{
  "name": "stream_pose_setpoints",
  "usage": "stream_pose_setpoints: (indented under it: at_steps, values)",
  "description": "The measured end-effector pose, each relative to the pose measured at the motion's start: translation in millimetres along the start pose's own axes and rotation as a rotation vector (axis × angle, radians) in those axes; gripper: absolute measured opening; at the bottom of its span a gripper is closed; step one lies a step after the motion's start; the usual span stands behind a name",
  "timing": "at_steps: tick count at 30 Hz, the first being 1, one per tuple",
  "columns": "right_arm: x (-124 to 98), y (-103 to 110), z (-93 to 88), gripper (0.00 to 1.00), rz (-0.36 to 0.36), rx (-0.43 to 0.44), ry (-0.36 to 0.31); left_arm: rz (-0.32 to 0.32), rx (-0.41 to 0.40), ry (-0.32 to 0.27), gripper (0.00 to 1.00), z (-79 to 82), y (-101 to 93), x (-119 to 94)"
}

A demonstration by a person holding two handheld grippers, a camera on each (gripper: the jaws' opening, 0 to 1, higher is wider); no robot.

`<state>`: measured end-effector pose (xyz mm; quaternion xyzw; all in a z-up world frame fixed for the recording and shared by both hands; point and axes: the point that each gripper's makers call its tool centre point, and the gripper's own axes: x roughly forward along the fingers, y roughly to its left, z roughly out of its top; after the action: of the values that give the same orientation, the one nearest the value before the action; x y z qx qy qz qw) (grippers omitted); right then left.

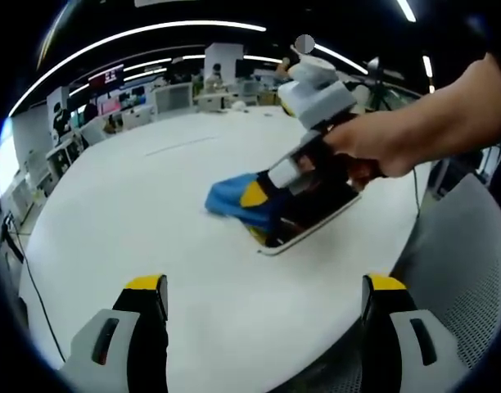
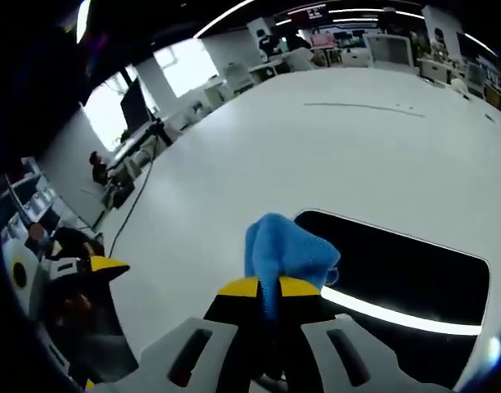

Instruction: Wipe the mirror surface with the cleaning cloth until all visible marks leave the cleaned area.

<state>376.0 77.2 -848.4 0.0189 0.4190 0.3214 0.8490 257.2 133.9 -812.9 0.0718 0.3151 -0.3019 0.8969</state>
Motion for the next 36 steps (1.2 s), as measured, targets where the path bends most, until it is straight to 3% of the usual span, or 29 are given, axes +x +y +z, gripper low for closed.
stream_pose_setpoints:
  at_steps: [36]
  values:
    - [-25, -44, -11.3, 0.02, -0.056, 0.03, -0.03, 0.003, 0.009, 0.005, 0.99, -0.8, -0.2, 0]
